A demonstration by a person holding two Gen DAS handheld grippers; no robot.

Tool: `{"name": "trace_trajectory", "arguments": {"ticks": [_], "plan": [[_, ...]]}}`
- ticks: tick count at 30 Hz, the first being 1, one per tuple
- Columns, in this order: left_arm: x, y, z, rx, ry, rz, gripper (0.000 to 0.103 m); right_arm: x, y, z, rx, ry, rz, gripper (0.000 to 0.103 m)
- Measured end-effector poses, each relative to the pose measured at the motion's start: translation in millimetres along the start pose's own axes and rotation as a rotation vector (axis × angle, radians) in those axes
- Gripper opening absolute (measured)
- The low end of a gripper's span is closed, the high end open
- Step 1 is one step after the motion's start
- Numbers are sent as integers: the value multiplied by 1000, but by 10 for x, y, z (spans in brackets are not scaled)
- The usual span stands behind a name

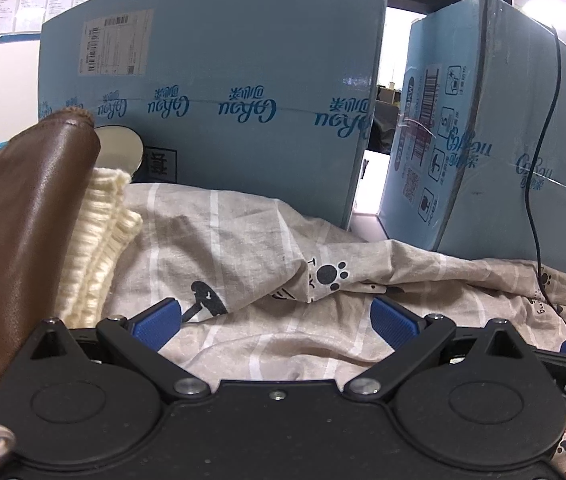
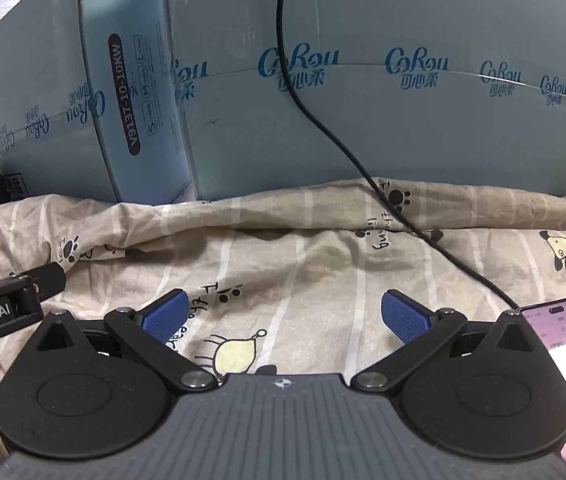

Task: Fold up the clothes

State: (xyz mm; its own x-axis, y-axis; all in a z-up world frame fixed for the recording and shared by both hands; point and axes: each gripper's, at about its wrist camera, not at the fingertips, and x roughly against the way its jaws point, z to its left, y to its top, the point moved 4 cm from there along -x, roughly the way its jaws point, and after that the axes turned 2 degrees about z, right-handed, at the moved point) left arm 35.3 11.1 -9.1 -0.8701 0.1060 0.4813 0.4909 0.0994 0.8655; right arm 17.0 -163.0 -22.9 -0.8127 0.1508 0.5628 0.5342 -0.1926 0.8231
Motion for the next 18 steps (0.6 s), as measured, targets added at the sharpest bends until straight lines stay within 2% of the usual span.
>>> {"name": "trace_trajectory", "arguments": {"ticks": [18], "plan": [[119,11,-56,-23,-8,-54,103,95,-73,8,17,-9,-17,103]]}}
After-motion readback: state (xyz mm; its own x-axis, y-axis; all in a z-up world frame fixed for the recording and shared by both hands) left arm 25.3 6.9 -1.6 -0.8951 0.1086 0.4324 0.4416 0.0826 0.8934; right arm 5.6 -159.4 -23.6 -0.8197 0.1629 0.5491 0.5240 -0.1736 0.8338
